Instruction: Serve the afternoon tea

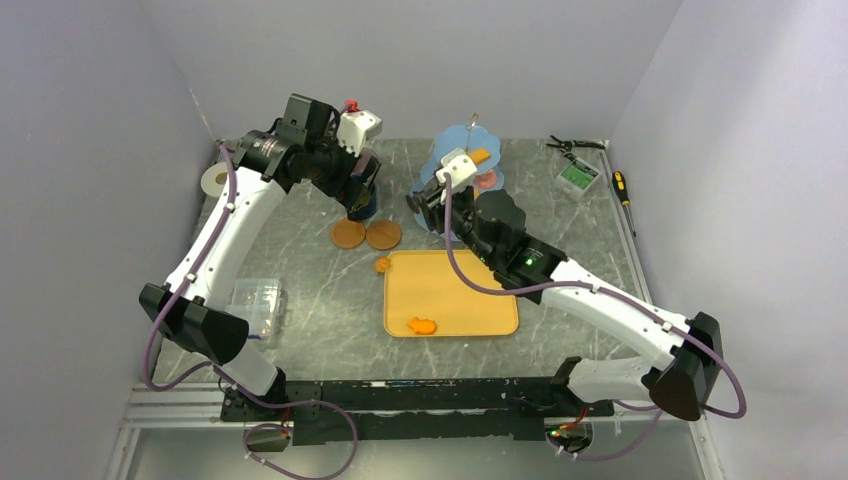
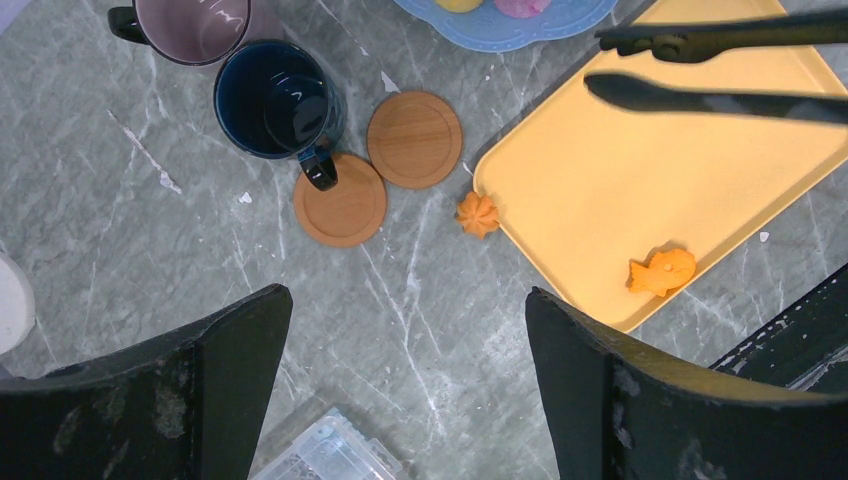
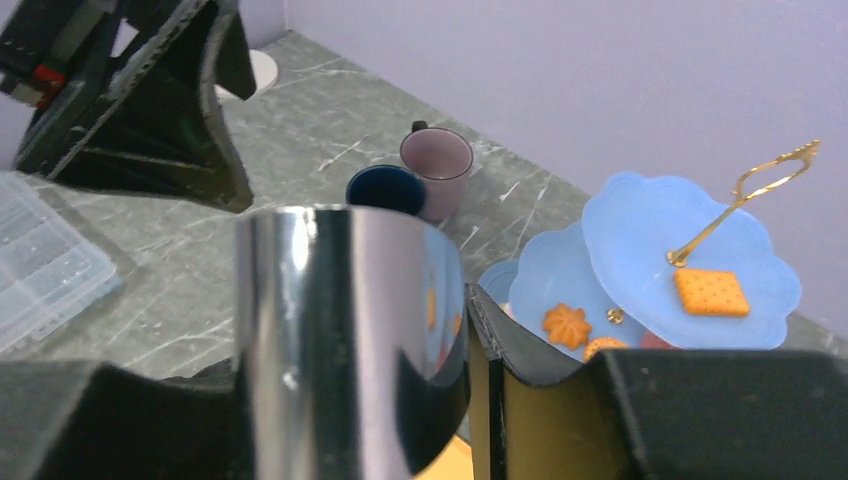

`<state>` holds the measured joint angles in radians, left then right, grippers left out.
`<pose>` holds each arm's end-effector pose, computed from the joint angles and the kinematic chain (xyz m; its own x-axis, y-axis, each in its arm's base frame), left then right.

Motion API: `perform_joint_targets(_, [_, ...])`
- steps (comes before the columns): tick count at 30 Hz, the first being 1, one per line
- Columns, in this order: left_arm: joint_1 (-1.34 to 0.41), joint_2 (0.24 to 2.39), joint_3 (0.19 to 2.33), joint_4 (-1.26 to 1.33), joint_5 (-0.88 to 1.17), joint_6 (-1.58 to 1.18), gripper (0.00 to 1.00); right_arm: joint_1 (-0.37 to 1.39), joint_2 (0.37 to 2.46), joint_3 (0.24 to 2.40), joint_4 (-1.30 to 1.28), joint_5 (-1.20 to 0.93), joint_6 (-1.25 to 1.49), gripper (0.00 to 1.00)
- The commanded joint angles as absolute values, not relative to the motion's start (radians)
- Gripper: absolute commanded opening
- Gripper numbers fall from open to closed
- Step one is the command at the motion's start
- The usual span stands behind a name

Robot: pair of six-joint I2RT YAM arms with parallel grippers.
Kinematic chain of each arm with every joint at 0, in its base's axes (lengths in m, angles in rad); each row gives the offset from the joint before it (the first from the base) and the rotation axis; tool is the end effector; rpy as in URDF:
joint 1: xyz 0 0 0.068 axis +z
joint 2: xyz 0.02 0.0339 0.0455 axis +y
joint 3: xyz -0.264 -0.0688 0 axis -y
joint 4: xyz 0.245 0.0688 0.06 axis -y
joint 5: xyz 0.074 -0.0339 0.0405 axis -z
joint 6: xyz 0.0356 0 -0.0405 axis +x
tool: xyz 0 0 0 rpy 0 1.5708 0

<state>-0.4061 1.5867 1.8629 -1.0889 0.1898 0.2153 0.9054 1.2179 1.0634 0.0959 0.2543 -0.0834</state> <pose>0.2899 -0.1320 0.4229 -0.5434 0.4620 -0.7009 0.6379 0.7700 0.0131 0.1851 0.2213 0.3765 0.0145 -0.1121 -0.9936 -0.6072 0.7885 -0.0978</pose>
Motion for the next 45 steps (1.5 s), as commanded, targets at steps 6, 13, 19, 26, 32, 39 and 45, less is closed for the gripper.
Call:
perform_joint_targets(6, [-0.402, 1.543, 1.81, -1.069, 0.223, 0.2, 0.93, 0.904, 1.224, 1.003, 0.109, 0.16, -0.059, 0.29])
perform_joint_targets(13, [-0.402, 1.539, 1.725, -1.039, 0.247, 0.205, 0.93, 0.947, 1.195, 0.867, 0.129, 0.117, 0.062, 0.33])
perform_joint_targets(19, [-0.402, 1.537, 1.728, -1.044, 0.258, 0.199, 0.93, 0.974, 1.213, 0.822, 0.144, 0.117, 0.112, 0.4])
perform_joint_targets(26, [-0.402, 1.531, 1.716, -1.042, 0.254, 0.206, 0.93, 1.012, 1.085, 0.734, 0.033, 0.084, 0.146, 0.42])
perform_joint_targets(32, [-0.402, 1.539, 1.729, -1.042, 0.26, 0.2, 0.93, 1.048, 1.014, 0.684, -0.035, 0.082, 0.176, 0.46])
perform_joint_targets(39, [-0.402, 1.539, 1.75, -1.055, 0.252, 0.204, 0.93, 1.067, 1.051, 0.678, -0.026, 0.088, 0.165, 0.5])
perform_joint_targets(45, [-0.402, 1.536, 1.763, -1.065, 0.246, 0.211, 0.93, 1.077, 1.074, 0.672, -0.027, 0.098, 0.145, 0.52])
